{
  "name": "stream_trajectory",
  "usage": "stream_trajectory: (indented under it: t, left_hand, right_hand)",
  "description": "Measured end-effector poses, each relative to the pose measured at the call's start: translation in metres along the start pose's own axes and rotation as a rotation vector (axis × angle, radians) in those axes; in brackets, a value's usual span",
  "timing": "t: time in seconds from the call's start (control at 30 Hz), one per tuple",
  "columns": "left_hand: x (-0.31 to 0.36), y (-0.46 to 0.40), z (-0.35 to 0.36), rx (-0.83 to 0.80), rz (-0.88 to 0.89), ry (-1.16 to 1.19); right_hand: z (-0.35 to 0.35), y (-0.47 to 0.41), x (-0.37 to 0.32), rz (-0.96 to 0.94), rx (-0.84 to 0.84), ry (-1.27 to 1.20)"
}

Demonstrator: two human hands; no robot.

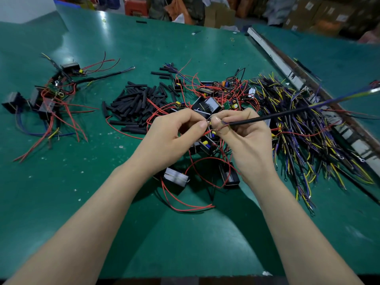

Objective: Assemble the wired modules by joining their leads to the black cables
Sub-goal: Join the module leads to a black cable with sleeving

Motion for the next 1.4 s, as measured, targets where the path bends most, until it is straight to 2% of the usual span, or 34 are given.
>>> stream_trajectory:
  t: [0.4, 0.73, 1.13, 1.4]
  left_hand:
    - [0.0062, 0.0020, -0.0006, -0.038, -0.045, 0.140]
    - [0.0081, 0.0016, -0.0006, -0.060, -0.086, 0.301]
    - [0.0084, 0.0008, -0.0029, 0.008, -0.042, 0.242]
    - [0.0081, -0.0001, 0.0002, -0.058, -0.092, 0.307]
  right_hand:
    - [0.0088, 0.0011, -0.0001, 0.057, -0.113, -0.182]
    - [0.0068, 0.0000, 0.0041, 0.088, -0.080, -0.216]
    - [0.0055, -0.0002, 0.0044, 0.077, -0.085, -0.188]
    - [0.0055, 0.0010, 0.0027, 0.079, -0.066, -0.272]
Point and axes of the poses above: each hand's wrist, its own y-axis away from the middle knuckle, its own z-axis out of the palm, x = y × z, the point moved 5 cm from there along -y, towards the middle knuckle, and after that the axes turned 1 degree about y, right-handed, at the moved point
